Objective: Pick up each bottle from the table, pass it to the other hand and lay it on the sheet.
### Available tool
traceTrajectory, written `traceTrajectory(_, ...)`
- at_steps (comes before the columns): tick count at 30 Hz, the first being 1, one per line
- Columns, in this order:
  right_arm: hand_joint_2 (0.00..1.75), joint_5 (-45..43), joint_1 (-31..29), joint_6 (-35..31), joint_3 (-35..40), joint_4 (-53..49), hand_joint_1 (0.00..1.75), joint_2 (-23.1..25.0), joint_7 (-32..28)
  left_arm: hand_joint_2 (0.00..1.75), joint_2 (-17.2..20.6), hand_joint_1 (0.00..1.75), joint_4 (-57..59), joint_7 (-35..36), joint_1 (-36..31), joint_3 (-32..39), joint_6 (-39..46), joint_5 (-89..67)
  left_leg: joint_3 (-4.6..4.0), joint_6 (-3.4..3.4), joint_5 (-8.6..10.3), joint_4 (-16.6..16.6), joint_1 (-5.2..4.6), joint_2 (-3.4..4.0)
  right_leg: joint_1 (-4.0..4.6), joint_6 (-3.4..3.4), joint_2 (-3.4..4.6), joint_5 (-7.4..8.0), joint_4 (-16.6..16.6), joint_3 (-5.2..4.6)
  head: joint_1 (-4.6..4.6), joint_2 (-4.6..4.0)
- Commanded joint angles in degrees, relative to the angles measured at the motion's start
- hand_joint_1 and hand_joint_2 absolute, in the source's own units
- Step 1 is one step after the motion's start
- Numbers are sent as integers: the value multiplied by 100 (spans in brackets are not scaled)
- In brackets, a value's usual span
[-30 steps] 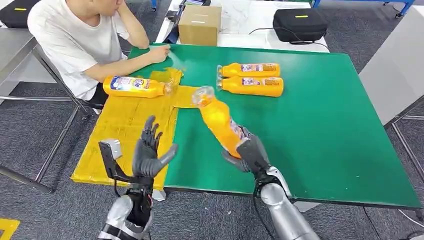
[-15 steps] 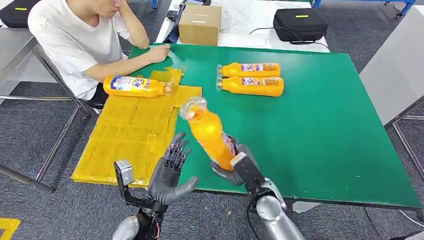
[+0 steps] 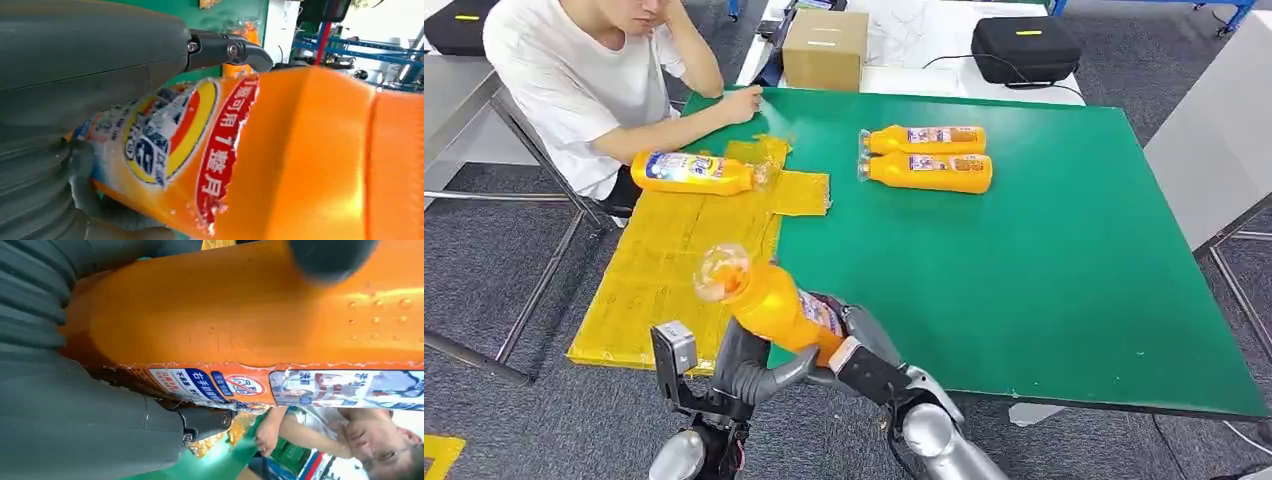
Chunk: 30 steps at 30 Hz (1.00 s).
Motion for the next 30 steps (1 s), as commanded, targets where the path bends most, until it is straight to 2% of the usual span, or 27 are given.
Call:
traceTrajectory(1,175,-3,-330,-3,432,-43,175,-73,21,175,100,0,442,139,-231,4,-95,155,20,-7,-6,-3,2,8,2,-9,8,-5,-1,16,2,0)
traceTrajectory(3,175,-10,-348,28,492,-42,175,-95,28,175,70,0,451,218,-220,48,-178,313,24,-7,-7,-5,4,6,4,-10,5,-6,-5,22,0,0)
traceTrajectory(6,175,-80,-452,103,596,126,175,-51,41,175,85,0,470,320,-258,13,-750,812,24,-7,-7,-6,2,8,3,-9,7,-5,-5,21,2,0)
traceTrajectory(7,175,-85,-494,112,620,228,162,-34,41,175,87,0,452,286,-258,6,-922,925,20,-6,-6,-4,1,8,2,-8,8,-4,-3,17,2,0)
traceTrajectory(8,175,-80,-502,94,623,271,10,-28,33,175,86,40,437,272,-248,13,-949,942,13,-5,-3,-4,1,6,1,-6,6,-1,-3,11,2,0)
traceTrajectory(9,175,-43,-475,-22,597,317,0,4,-10,175,71,175,416,265,-222,63,-955,1003,24,-7,-9,-2,3,11,3,-9,11,-5,-2,21,0,0)
traceTrajectory(11,175,-40,-406,-89,590,310,0,43,-63,175,37,175,409,290,-184,190,-915,1154,16,-6,-4,-4,2,6,2,-7,6,-2,-3,14,2,0)
traceTrajectory(12,0,-29,-378,-108,613,292,0,45,-74,175,-3,175,395,281,-166,286,-927,1308,27,-8,-8,-5,5,10,5,-11,10,-5,-4,24,0,0)
traceTrajectory(23,0,-54,-102,-705,349,-55,0,12,-269,175,-32,175,535,446,-145,598,-1109,2057,16,-4,-4,-6,3,-1,3,-5,-1,-4,-7,17,2,0)
traceTrajectory(26,0,-122,-37,-718,248,-227,0,1,-272,175,-50,175,632,482,-179,614,-1137,2121,56,-12,-18,-11,9,8,10,-16,8,-13,-16,55,2,0)
traceTrajectory(30,0,-4,7,-938,193,-393,0,6,-370,175,-53,175,668,458,-213,651,-1109,2101,27,-8,-7,-6,3,-4,4,-11,-4,-8,-5,27,2,0)
